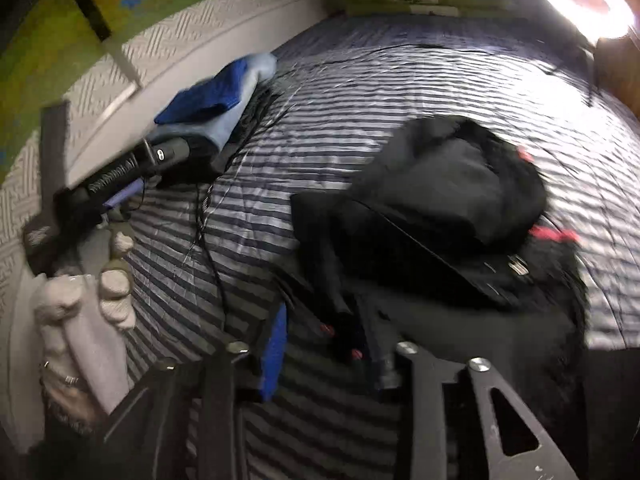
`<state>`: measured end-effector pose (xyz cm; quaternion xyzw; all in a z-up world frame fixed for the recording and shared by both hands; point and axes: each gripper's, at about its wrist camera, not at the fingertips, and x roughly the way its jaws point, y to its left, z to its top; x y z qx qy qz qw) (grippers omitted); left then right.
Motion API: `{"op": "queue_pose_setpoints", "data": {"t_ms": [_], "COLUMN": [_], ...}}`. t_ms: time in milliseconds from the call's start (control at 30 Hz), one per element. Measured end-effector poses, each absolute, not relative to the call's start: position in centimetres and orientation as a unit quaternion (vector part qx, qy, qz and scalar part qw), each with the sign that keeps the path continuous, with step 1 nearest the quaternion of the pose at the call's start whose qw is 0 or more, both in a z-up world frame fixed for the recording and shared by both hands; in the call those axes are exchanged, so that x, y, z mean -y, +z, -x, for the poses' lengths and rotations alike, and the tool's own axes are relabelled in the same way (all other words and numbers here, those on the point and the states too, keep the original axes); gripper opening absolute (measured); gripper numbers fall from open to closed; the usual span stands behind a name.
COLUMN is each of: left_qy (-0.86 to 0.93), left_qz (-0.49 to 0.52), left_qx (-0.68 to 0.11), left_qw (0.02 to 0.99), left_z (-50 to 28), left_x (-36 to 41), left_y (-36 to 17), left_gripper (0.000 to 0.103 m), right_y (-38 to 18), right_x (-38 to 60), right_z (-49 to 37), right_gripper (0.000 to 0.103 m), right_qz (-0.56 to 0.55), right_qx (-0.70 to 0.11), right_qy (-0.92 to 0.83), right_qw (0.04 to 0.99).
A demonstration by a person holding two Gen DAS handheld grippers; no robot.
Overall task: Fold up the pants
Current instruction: 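Lift the black trousers with the right tool and drag them onto the bed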
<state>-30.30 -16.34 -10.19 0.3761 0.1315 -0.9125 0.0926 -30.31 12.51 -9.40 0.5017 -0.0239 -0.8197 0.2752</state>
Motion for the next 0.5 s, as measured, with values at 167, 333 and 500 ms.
{"op": "queue_pose_setpoints", "data": {"t_ms": [167, 333, 500], "left_qy": [-0.903, -0.896, -0.89], "left_qz": [-0.411, -0.425, -0.441], "left_qx": [-0.125, -0.106, -0.073], "left_qw": [0.007, -0.078, -0.093], "left_z": [30.6, 30.7, 31.3], "left_x": [11.7, 5.8, 1.8], "left_y": [-11.7, -12.0, -13.2], "left_gripper": [0.102, 0.102, 0.102], "right_y": [-8.4, -10.6, -14.7], "right_x": [-22.2, -29.4, -30.3], "right_z": [30.6, 33.2, 36.4], "right_gripper": [0.046, 0.051, 0.051], "right_qz": [-0.49, -0.508, -0.542], "right_qx": [0.076, 0.109, 0.153], "right_qy": [-0.85, -0.85, -0.821], "right_qw": [0.178, 0.089, 0.096]}}
